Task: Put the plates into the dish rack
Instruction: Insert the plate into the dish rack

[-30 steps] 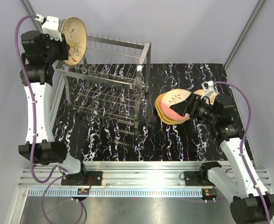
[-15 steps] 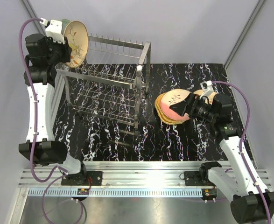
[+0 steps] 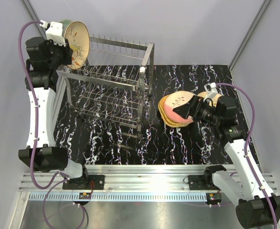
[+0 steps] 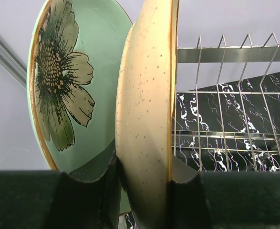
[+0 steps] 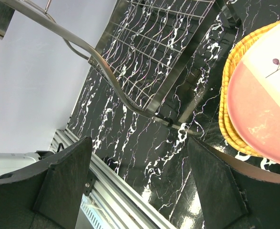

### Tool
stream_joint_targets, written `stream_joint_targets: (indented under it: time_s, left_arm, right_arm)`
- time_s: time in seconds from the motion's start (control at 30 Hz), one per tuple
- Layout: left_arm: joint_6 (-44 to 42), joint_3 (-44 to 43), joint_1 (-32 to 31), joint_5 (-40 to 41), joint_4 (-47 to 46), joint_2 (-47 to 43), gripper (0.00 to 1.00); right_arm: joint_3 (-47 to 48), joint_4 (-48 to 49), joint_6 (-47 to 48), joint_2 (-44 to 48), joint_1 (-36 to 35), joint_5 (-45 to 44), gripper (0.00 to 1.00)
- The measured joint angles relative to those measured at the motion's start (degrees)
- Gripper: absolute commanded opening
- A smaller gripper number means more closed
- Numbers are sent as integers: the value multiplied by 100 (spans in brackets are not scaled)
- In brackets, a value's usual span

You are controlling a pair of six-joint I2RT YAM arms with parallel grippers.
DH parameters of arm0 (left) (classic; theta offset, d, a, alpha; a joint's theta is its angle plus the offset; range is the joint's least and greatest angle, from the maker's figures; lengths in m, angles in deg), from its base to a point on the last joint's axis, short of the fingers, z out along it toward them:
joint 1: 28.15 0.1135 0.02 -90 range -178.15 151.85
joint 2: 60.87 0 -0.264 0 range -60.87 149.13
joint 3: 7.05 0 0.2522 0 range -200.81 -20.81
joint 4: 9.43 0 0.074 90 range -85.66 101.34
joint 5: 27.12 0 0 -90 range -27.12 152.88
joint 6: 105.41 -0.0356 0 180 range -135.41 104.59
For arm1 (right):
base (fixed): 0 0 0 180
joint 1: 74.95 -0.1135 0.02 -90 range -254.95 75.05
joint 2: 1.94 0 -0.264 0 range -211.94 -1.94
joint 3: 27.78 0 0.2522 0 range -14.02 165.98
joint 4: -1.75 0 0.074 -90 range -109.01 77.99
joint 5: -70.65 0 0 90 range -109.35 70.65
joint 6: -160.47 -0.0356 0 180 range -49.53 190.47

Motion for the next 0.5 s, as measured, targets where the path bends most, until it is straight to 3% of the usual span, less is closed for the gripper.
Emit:
stream_joint_targets:
  time_s: [0.3,0.5]
  left_arm:
    - [44,74,-2,50,-61,-39,21]
    - [90,83,-4,70,-72,-46,25]
  right_arm:
    - [0,-116,31,63,-22,-68,88]
    - [0,-131,37,81,-22,-125,88]
